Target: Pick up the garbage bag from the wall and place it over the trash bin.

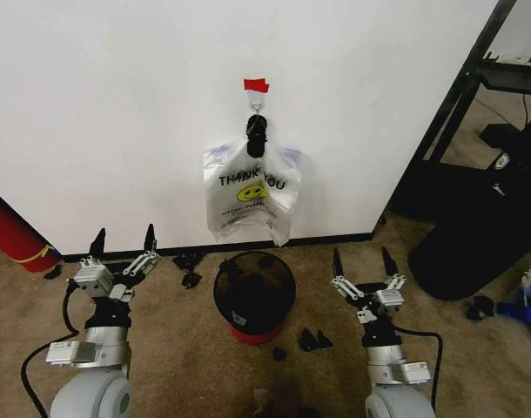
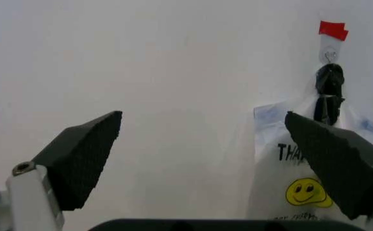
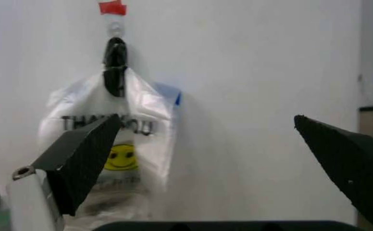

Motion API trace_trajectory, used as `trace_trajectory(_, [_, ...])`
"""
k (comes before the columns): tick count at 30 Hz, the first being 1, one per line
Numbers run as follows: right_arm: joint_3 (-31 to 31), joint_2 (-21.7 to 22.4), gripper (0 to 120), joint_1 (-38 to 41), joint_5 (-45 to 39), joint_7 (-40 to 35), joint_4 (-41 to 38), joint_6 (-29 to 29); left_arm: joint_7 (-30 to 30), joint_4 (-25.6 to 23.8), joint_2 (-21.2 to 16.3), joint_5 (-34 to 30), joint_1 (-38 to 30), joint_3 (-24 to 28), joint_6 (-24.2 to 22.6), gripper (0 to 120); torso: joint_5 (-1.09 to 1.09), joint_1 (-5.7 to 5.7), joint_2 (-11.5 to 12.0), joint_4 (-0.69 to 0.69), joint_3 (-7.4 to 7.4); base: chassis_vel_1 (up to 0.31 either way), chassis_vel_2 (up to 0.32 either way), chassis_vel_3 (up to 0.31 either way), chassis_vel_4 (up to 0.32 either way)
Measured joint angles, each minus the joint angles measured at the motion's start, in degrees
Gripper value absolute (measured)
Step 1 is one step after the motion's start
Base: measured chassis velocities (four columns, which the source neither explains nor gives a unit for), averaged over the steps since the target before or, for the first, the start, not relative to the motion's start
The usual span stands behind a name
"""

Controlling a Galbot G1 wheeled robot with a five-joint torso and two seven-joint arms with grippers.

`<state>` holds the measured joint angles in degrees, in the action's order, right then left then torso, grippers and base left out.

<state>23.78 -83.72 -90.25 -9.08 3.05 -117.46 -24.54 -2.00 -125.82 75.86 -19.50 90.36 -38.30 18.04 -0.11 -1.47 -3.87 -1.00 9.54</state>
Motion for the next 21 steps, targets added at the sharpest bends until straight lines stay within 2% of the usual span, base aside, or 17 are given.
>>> trace_trajectory(8, [-1.76, 1.12, 100, 0.64, -6.64, 4.57, -0.13, 1.62, 0.34, -0.02, 0.09, 1.11, 0.47, -0.07, 0.49, 100, 0.0, 0.0, 0.0, 0.0, 0.0, 0.0, 0.0, 0.0, 0.0])
trace_trajectory(21, [-0.93, 1.17, 100, 0.84, -5.04, 6.33, 0.62, 1.49, 0.61, 0.4, 0.15, 1.4, -0.01, 0.23, 0.98, 100, -0.01, 0.0, 0.0, 0.0, 0.0, 0.0, 0.0, 0.0, 0.0])
